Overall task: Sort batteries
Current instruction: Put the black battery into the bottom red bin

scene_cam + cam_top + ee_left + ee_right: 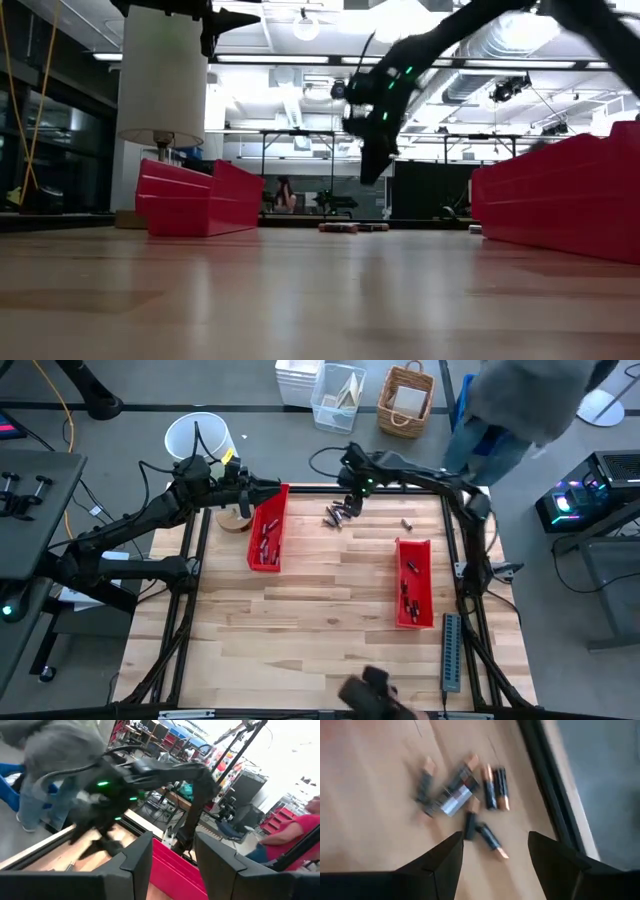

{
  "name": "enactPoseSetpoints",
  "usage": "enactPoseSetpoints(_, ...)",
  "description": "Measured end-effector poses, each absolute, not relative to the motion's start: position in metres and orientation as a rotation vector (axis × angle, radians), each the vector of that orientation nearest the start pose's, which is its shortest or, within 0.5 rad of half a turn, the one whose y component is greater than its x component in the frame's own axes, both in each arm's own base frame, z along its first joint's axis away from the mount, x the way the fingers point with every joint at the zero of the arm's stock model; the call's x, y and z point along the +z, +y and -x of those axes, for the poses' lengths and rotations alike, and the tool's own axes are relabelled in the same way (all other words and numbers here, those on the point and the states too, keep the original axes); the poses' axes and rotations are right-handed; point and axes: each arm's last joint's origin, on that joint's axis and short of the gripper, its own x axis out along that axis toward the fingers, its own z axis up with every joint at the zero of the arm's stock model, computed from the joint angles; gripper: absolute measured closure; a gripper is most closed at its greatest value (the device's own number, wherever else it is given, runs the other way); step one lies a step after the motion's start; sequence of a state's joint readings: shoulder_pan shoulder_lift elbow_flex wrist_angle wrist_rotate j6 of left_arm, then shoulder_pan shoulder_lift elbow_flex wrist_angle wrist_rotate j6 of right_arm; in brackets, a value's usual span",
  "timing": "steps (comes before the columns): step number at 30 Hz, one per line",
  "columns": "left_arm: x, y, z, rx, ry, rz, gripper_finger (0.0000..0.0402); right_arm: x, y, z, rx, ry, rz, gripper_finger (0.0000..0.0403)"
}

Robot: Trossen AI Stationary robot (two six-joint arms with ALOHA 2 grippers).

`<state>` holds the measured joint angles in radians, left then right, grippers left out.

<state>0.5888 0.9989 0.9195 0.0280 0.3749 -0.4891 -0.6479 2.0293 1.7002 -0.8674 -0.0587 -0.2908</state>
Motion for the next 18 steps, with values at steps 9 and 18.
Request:
enactPoseSetpoints(9,0.361,0.114,-0.189,0.221,-0.009,0.527,0.0266,0.167,-0.294,-0.354,-0.166,1.481,-0.069,0.0186)
enactPoseSetpoints(18,0.361,0.114,-0.189,0.221,-0.007,0.528,0.0266,0.144,-0.287,-0.350,-0.046,1.521,-0.079,0.0186)
